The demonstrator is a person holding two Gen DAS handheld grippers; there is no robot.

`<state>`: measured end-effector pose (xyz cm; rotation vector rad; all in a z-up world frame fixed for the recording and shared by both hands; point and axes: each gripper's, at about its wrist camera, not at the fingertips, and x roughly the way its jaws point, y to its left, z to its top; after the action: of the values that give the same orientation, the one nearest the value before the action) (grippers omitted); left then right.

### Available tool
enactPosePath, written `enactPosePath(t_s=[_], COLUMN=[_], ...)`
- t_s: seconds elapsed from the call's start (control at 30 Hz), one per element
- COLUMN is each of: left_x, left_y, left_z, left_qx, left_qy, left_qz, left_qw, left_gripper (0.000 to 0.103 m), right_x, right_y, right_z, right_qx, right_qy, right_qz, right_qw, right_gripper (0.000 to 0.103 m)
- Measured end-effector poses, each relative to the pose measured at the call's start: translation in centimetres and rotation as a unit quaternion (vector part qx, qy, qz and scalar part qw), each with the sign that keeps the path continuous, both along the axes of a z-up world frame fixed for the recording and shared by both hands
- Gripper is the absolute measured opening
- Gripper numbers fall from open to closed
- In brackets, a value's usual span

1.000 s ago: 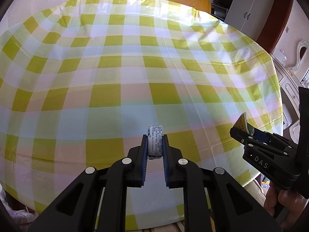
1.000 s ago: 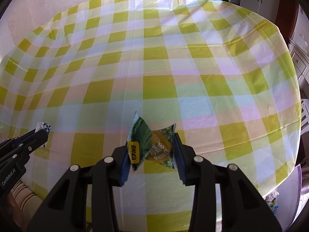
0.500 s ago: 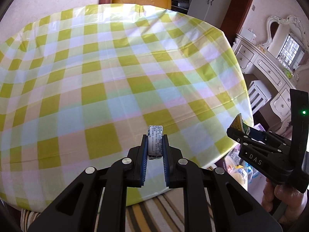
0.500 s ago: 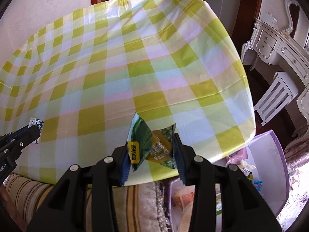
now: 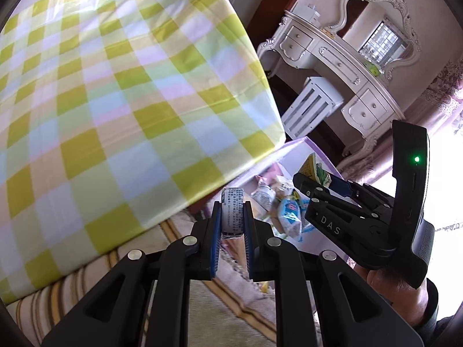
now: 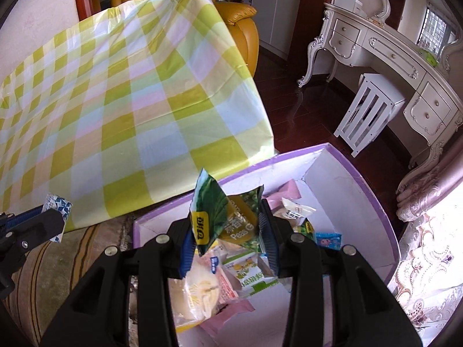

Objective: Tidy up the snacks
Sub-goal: 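Carry both snacks over the white box and open both grippers to drop them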

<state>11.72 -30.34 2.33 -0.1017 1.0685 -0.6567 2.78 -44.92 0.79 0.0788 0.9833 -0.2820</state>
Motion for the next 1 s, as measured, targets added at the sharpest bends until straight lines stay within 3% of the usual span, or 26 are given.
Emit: enactPosePath(t_s=[0.3,0.37,0.5,0.63,0.77,0.9,1.0], left_x=[-1.4,-1.6,-2.7,-4.9,-6.5,-6.6,-6.8], left_y=[-4.0,-4.0,-2.9,-1.9,-0.6,0.3,-0.3], left_z=[-0.7,-0.9,-0.8,-0.3,-0.2,-0.8,-0.9], left_qx=[-0.010,-0.010,-0.019,-0.025,-0.033,-0.051,-0.040], left_qy=[0.032,0.039,0.048,0.047,0.053,0.068,0.066], left_qz=[-0.038,-0.035,-0.025,-0.027,-0.020,-0.016,-0.022], left_qw=[0.9987,0.9986,0.9984,0.9982,0.9979,0.9962,0.9968], left_gripper=[0.015,0.019,0.056,0.075,0.088,0.091,0.095], right_x=[-3.2,-3.8,-5.4,-6.9,-8.2,-9.0,-9.2], right_y=[-4.1,-4.6,-5.0,-5.1,-5.3,-5.3,-5.1], right_z=[0.9,1.0,1.7,2.2,2.2,1.7,1.3], right_qx=[-0.005,-0.004,-0.021,-0.024,-0.013,-0.009,-0.009], right_qy=[-0.011,-0.011,-0.016,-0.014,-0.009,-0.002,0.004], right_qz=[-0.049,-0.058,-0.070,-0.075,-0.081,-0.083,-0.082], right_qw=[0.999,0.998,0.997,0.997,0.997,0.997,0.997], right_gripper=[0.043,0.045,0.070,0.076,0.076,0.076,0.076])
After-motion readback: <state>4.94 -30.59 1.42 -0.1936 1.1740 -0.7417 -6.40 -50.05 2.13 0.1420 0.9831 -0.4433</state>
